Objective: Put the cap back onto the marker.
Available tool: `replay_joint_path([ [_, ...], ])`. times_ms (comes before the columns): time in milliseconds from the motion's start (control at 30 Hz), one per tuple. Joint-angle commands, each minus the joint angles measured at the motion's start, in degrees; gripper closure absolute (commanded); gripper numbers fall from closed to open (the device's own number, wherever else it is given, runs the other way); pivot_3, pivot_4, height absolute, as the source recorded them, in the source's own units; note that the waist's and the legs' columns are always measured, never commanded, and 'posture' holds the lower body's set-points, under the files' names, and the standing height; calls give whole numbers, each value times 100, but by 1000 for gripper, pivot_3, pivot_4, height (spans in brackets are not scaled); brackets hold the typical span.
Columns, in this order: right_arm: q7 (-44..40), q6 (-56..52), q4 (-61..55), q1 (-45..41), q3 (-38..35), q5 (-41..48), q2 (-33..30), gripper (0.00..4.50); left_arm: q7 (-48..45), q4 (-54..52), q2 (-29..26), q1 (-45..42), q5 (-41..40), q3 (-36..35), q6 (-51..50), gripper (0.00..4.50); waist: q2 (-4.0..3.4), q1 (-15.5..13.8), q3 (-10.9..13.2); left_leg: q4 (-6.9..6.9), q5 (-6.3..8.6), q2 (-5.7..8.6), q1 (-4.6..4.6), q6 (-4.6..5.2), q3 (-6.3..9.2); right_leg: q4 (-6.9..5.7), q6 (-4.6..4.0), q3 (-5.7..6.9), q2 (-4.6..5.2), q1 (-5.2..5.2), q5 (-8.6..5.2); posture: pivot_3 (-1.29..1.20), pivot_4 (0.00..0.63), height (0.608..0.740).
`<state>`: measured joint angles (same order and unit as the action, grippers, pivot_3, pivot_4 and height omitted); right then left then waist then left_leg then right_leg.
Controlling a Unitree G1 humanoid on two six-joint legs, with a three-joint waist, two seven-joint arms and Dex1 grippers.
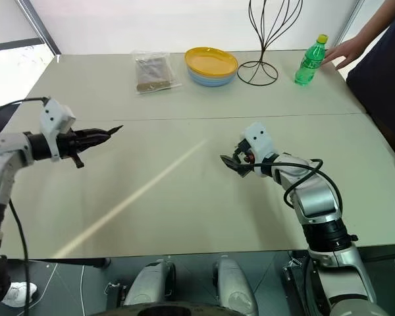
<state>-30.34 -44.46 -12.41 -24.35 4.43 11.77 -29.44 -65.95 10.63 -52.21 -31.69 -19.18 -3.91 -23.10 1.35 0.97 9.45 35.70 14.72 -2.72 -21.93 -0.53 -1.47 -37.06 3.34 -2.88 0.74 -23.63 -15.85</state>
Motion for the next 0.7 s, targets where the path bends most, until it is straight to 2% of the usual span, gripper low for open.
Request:
replay_joint_path([
  [33,483,-508,-418,51,-25,-154,166,0,-730,66,-248,-368,-79,181,-27,4379,0,3,0,3,0,-1,-6,0,2,0,4,0,-7,-5,2,0,150,740],
  [300,724,-900,-494,245,-152,-52,445,0,-1322,-149,-302,-466,-66,440,-192,4379,0,24,0,10,-1,-3,-41,2,7,-15,14,1,-22,-45,7,0,150,740],
  [700,824,-789,-167,359,30,-172,632,0,-956,-719,-242,45,-273,173,-494,4379,0,18,-1,18,0,-4,-45,2,9,-19,16,1,-23,-48,8,0,150,740],
])
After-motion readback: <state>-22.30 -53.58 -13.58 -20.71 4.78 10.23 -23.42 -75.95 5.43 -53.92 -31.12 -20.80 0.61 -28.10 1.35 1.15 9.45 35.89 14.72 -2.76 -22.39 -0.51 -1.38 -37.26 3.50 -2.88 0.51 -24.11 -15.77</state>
